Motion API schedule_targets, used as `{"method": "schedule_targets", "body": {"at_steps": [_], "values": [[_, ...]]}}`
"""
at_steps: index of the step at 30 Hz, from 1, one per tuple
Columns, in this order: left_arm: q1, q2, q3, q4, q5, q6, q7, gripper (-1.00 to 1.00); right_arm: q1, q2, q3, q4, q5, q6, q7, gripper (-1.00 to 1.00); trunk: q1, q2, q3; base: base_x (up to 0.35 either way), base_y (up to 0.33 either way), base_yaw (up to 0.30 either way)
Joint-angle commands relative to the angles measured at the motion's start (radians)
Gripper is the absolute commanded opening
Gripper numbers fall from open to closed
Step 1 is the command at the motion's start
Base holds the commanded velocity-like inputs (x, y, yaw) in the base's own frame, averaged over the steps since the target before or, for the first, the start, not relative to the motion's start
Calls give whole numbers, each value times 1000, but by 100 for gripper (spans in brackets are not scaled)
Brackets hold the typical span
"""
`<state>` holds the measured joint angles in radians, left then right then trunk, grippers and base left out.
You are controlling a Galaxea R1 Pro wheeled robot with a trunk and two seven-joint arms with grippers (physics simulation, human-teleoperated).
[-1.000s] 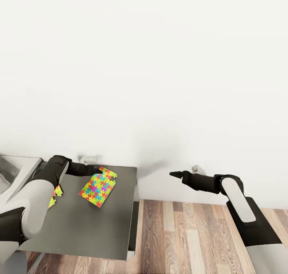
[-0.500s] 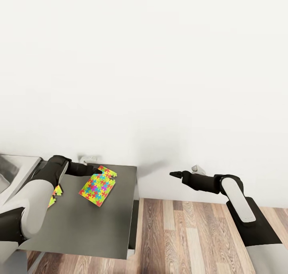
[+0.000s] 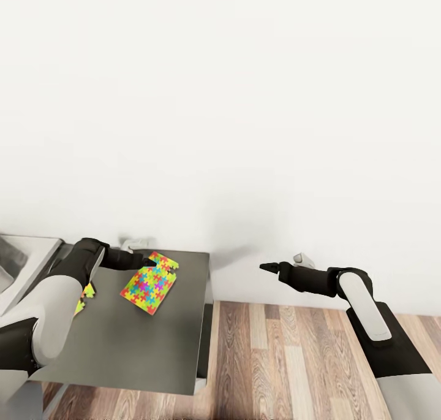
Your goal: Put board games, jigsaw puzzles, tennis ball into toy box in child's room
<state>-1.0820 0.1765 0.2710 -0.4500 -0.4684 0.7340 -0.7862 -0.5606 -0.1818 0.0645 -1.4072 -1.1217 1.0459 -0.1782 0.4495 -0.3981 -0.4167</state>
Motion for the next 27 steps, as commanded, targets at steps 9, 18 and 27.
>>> {"method": "schedule_targets", "body": {"at_steps": [9,18,27], "values": [[-1,-2,8,-1,-10,5,-8,100,-1,-2,1,-1,-10,1,-10,100,1,-2,-16,0,0,0],[-1,2,8,-1,-10,5,-8,100,-1,-2,1,-1,-10,1,-10,100,1,-2,-31,0,0,0],[0,11,9,0,-10,-14,-13,100,-1,-2,1,-1,-10,1,-10,100,1,-2,-40,0,0,0]]}}
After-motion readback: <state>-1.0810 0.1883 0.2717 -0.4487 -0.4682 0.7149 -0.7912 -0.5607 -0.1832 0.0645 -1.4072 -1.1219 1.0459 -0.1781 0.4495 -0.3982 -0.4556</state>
